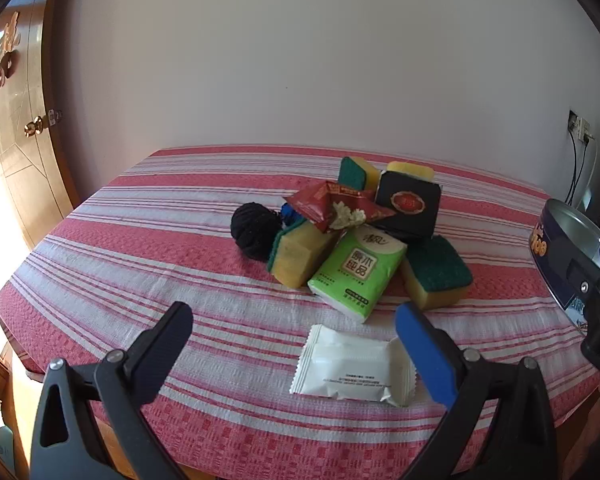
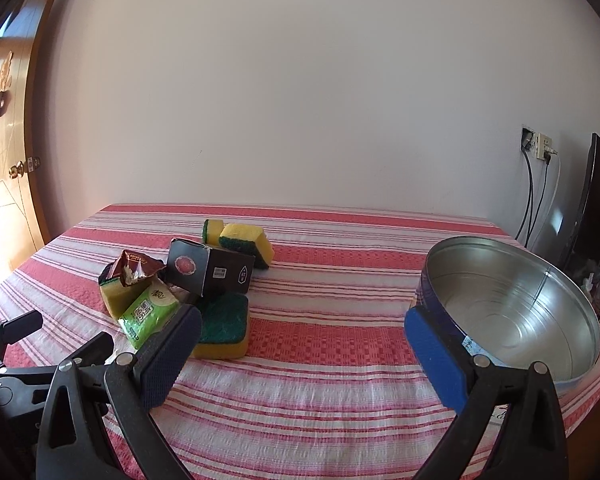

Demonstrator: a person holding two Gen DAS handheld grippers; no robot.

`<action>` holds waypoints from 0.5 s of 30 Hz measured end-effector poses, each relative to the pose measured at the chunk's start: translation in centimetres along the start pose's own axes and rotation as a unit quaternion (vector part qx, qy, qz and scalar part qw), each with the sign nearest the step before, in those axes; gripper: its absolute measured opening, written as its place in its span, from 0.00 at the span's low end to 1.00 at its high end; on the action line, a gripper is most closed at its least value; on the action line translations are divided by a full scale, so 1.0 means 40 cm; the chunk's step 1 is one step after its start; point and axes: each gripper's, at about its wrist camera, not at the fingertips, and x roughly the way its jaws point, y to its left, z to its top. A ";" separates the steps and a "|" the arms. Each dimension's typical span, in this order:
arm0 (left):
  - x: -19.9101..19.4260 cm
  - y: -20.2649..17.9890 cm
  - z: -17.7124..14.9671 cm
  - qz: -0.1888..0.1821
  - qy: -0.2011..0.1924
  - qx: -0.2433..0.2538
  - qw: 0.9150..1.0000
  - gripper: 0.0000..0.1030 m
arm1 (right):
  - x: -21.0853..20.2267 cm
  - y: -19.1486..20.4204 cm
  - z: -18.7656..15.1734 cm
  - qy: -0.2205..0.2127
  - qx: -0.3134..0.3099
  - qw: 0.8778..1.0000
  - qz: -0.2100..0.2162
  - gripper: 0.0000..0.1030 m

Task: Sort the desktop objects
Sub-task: 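Move the left gripper toward the white wrapped packet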

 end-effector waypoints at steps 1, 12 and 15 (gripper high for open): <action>0.009 0.002 -0.001 0.003 0.003 -0.001 1.000 1.00 | 0.003 0.003 -0.002 0.001 -0.001 1.000 0.002 0.99; 0.036 0.015 -0.003 0.007 0.014 -0.009 1.000 1.00 | 0.038 0.015 -0.018 0.014 -0.004 1.000 0.019 0.99; 0.036 0.007 -0.003 0.009 0.012 0.000 1.000 1.00 | 0.045 0.022 -0.021 0.019 -0.008 1.000 0.022 0.99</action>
